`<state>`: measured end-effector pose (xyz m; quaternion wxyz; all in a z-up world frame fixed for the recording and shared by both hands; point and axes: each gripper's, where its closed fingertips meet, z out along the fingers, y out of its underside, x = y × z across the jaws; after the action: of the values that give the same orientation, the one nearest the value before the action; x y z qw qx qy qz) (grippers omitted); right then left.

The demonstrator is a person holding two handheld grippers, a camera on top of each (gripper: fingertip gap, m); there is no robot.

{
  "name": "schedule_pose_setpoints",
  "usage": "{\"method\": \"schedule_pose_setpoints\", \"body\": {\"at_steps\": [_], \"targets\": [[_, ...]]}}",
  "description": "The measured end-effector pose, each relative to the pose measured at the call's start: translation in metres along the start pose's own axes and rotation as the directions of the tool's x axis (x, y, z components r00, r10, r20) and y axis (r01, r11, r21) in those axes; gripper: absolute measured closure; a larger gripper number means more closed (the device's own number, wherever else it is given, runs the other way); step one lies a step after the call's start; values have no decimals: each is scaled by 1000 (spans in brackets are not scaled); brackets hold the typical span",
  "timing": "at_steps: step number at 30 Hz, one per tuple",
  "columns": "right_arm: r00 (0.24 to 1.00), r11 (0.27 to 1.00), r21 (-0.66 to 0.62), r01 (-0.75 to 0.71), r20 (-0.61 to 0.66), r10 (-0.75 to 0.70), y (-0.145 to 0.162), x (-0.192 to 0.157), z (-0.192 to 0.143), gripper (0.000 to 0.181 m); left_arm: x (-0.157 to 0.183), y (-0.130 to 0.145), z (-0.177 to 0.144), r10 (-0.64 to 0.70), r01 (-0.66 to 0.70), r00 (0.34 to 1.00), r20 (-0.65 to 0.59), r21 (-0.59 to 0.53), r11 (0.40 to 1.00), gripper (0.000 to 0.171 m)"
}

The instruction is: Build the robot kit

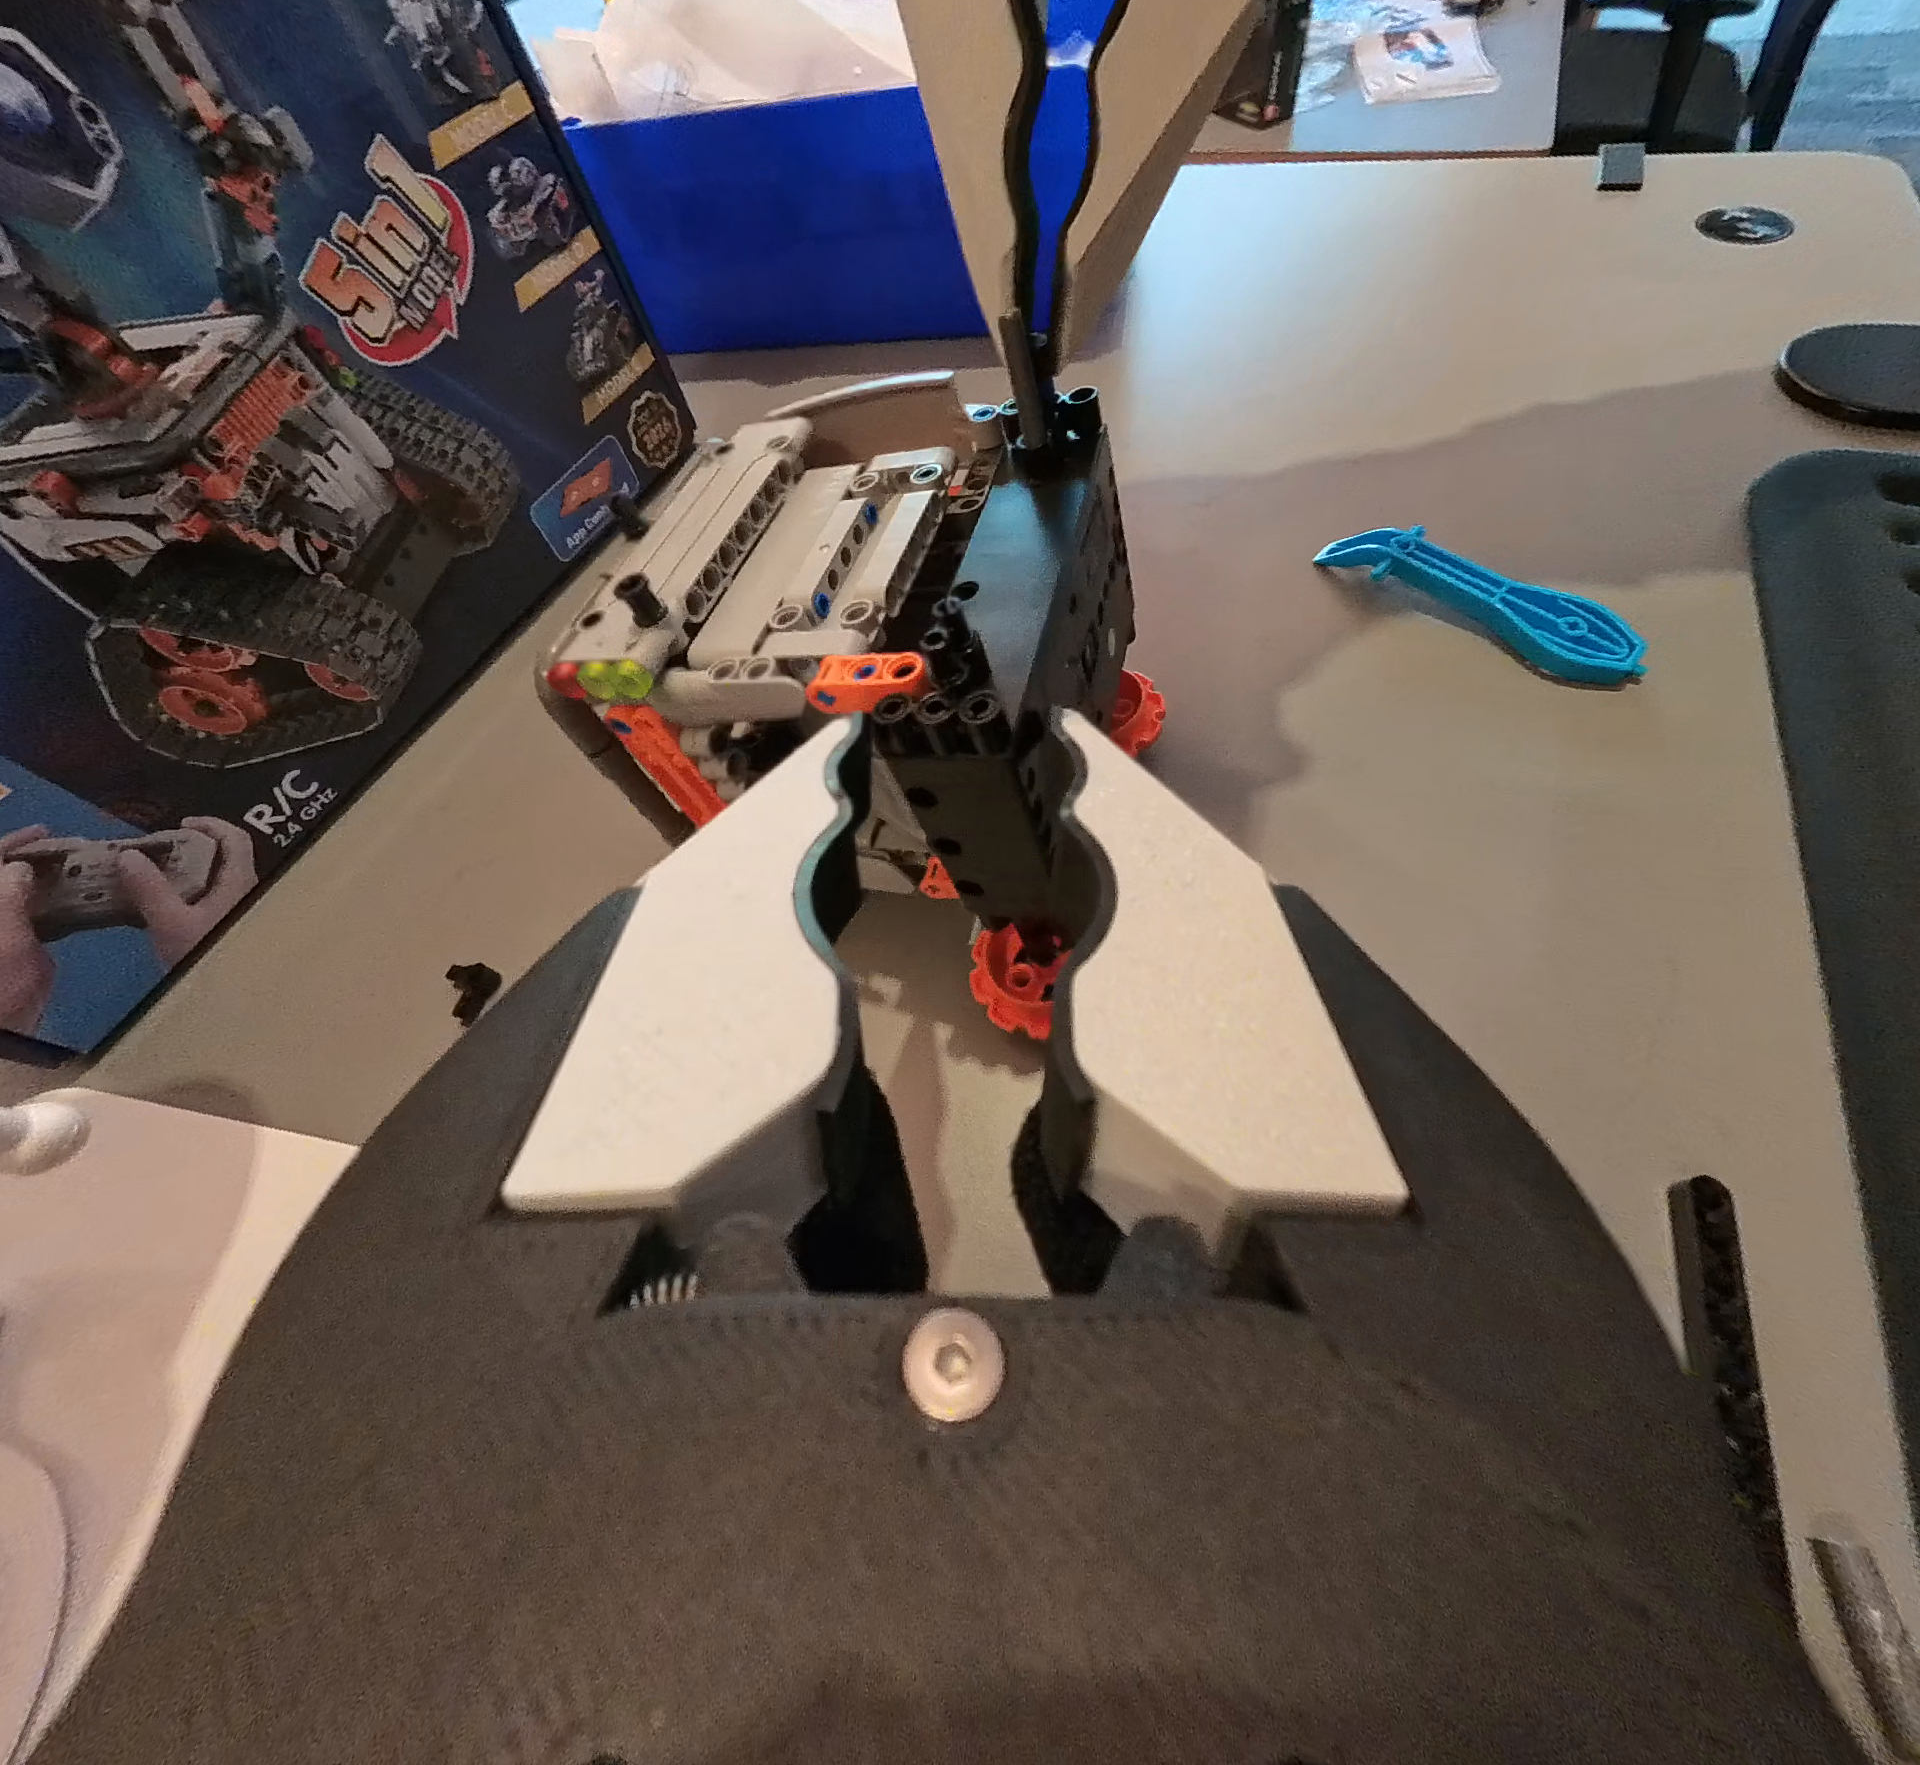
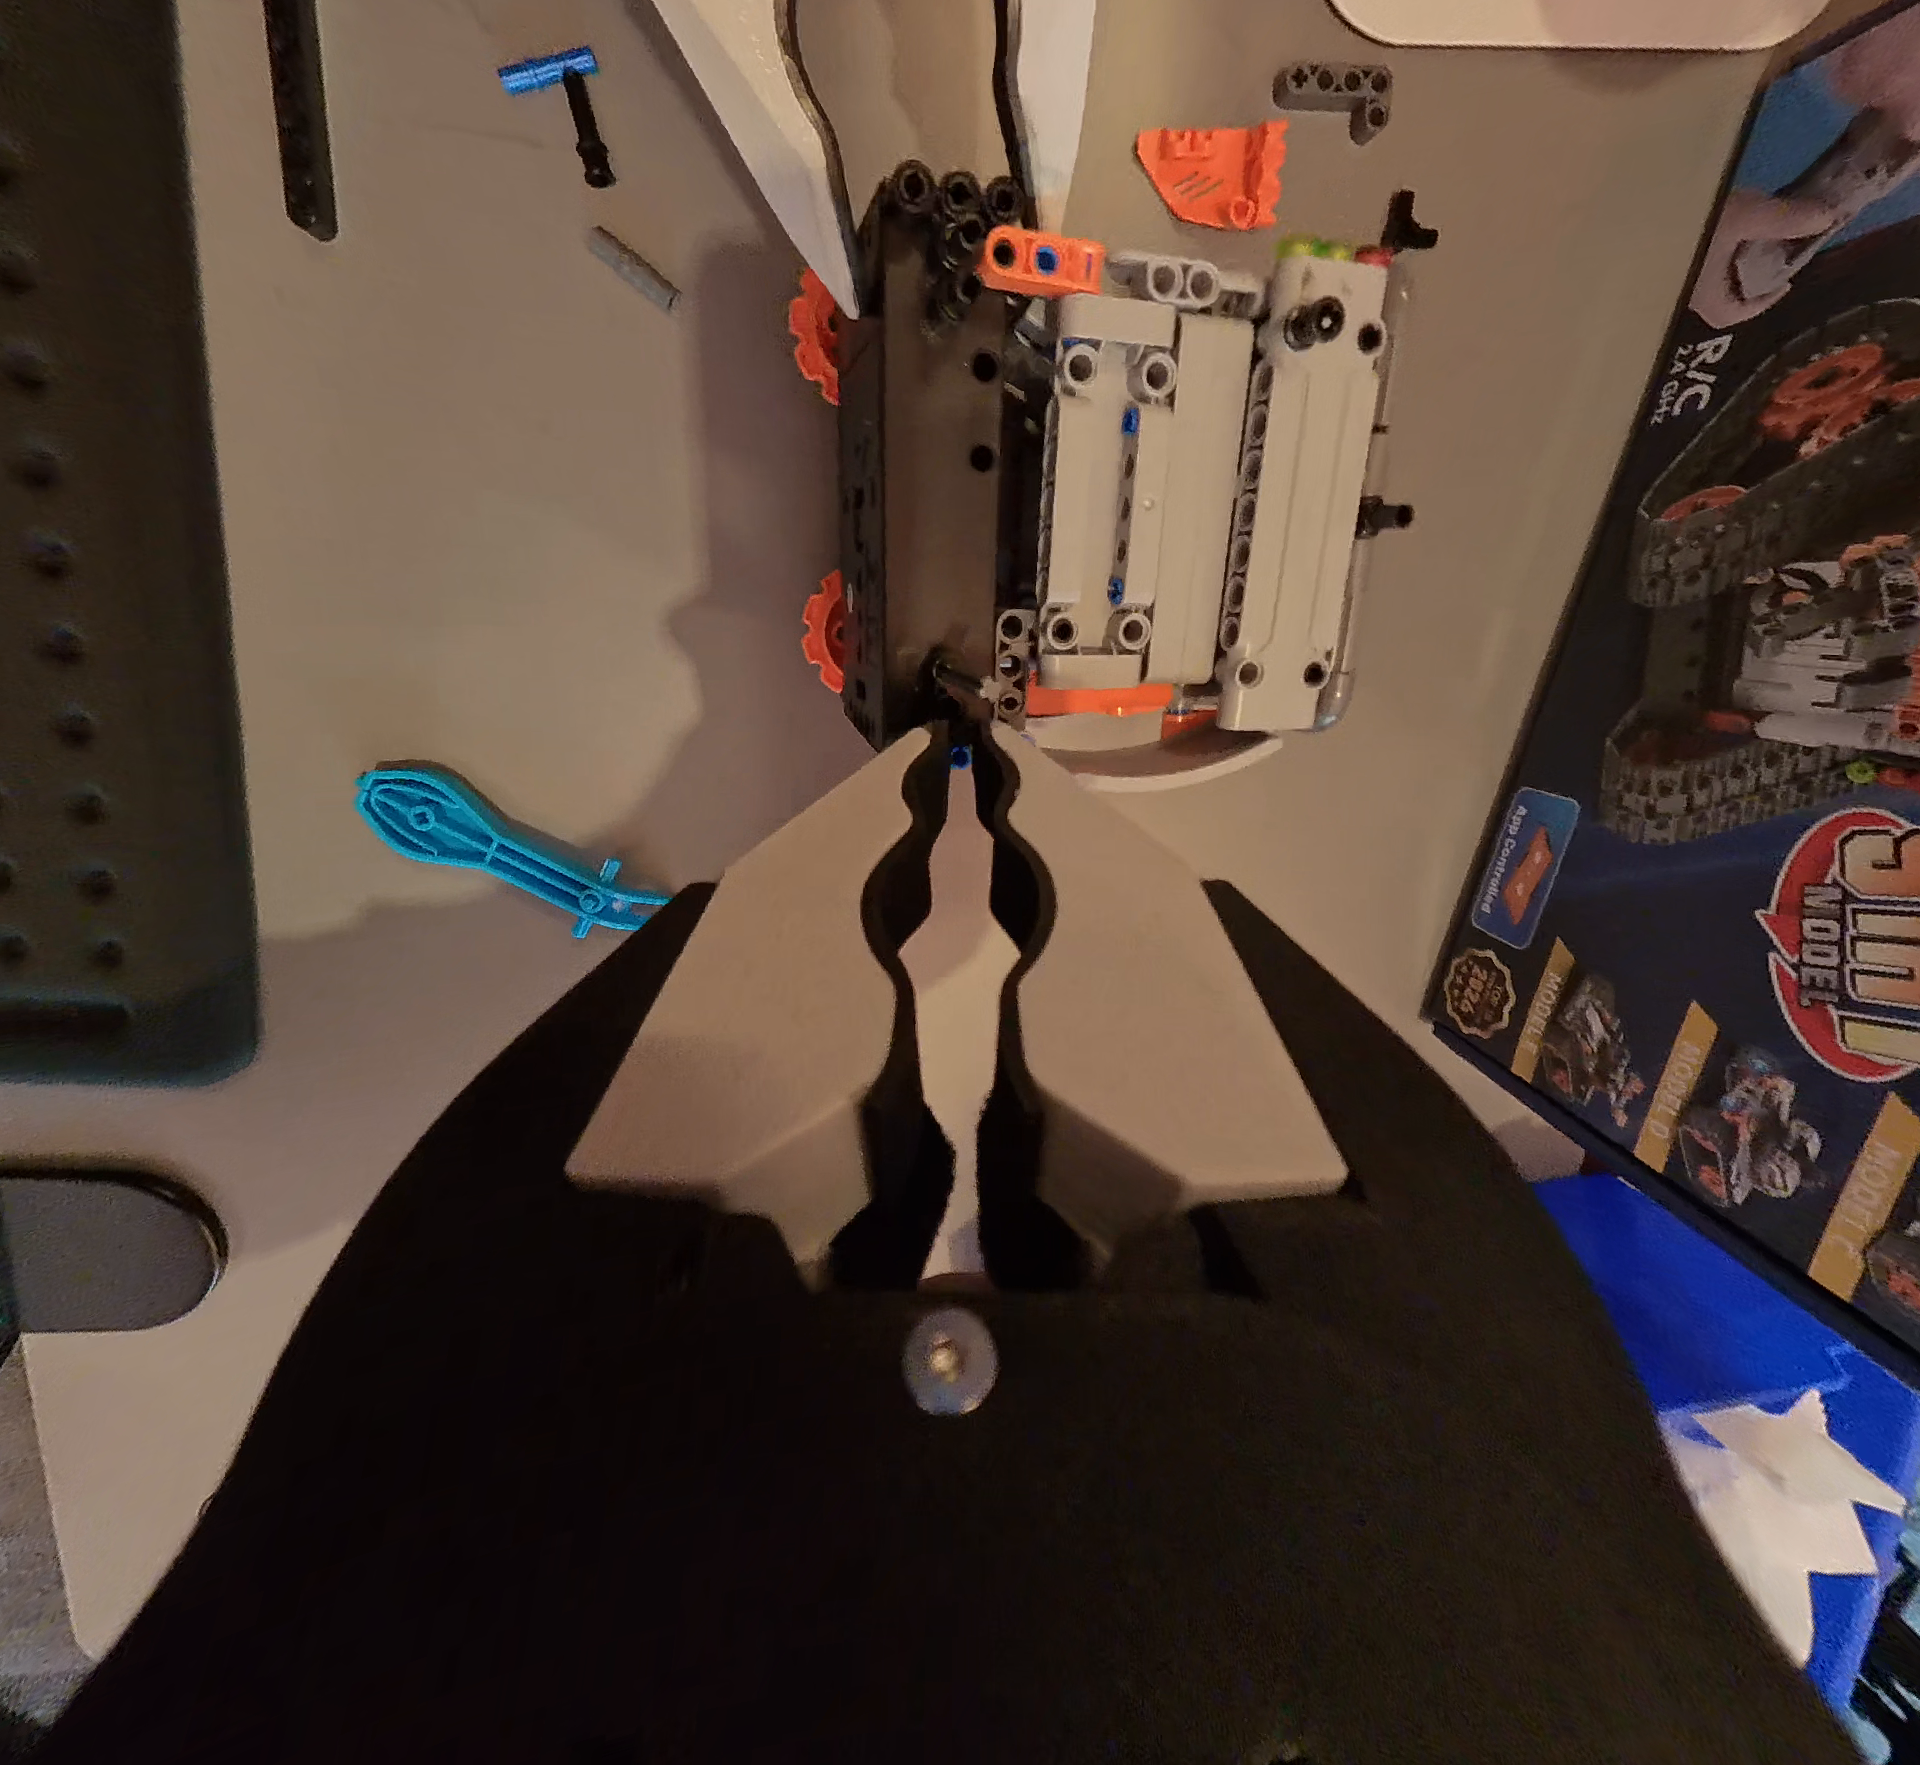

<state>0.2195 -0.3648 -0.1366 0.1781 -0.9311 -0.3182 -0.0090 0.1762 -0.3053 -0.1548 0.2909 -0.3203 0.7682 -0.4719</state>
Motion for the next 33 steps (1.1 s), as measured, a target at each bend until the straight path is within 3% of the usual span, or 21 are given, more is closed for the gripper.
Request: {"method": "schedule_pose_setpoints", "body": {"at_steps": [33], "targets": [[974, 1000, -10, -8, 228, 10, 2, -5, 7, 181, -3, 1, 2, -22, 22, 1000, 8, 31, 999, 142]]}}
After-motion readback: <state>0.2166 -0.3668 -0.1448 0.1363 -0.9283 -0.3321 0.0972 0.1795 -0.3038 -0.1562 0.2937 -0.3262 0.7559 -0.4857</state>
